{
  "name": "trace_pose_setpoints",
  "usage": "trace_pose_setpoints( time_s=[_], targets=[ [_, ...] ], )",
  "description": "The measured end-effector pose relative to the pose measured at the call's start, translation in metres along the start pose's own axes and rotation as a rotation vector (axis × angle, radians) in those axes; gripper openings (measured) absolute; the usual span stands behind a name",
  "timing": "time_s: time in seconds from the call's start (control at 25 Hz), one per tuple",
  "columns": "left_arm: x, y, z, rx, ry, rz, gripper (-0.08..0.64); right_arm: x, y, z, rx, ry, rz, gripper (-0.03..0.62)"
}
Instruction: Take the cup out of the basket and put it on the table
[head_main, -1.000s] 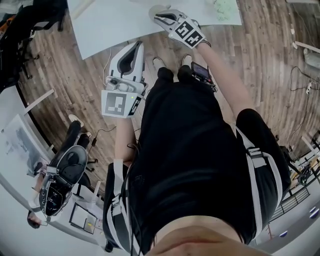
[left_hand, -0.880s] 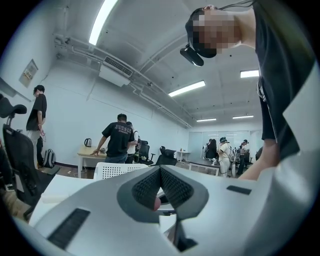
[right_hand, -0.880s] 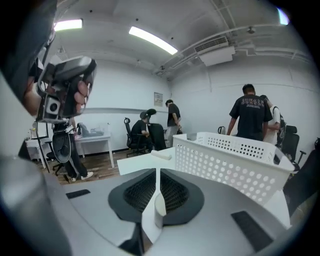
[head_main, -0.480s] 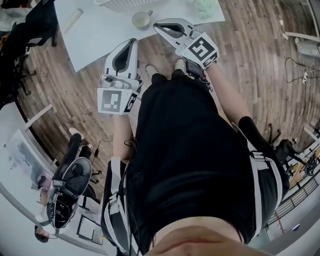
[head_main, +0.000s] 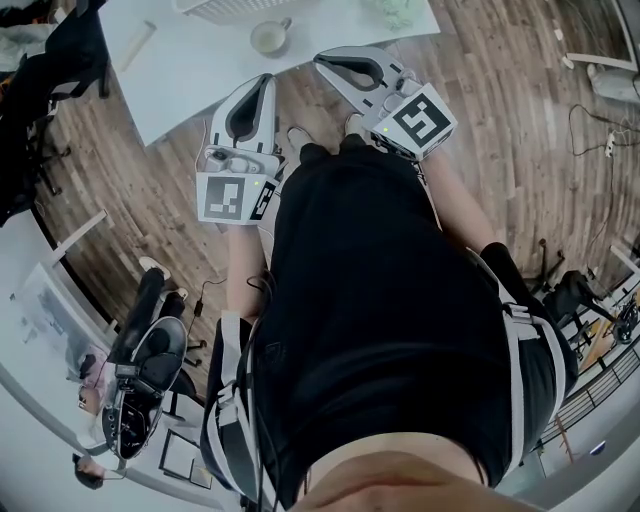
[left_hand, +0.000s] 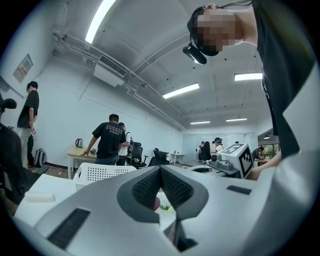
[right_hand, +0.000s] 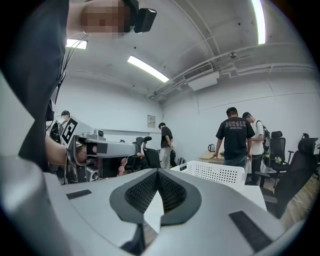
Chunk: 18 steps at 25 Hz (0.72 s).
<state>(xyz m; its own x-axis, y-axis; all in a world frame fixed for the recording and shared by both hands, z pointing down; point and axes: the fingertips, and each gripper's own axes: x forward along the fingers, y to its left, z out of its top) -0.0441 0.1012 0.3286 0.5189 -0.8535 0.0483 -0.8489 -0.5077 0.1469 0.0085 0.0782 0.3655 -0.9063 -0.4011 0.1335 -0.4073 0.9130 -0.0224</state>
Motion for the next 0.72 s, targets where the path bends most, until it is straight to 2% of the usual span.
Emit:
trace_pose_setpoints(
  time_s=[0.2,0.32,0.72],
  targets=[
    [0.003,0.002,0.0,0.035,0.01,0.011,0.017,0.003,0.003,0.009,0.002,-0.045,0.015,0.018],
    [0.002,0.006,0.004,0.012,-0.008,0.026,0.017,0.004,0.007,0.018,-0.001,-0.063,0.026,0.018],
    [0.002,0.006,0.003,0.021,0.002,0.019,0.017,0.005,0.008,0.025,-0.008,-0.069,0.022,0.018]
  ],
)
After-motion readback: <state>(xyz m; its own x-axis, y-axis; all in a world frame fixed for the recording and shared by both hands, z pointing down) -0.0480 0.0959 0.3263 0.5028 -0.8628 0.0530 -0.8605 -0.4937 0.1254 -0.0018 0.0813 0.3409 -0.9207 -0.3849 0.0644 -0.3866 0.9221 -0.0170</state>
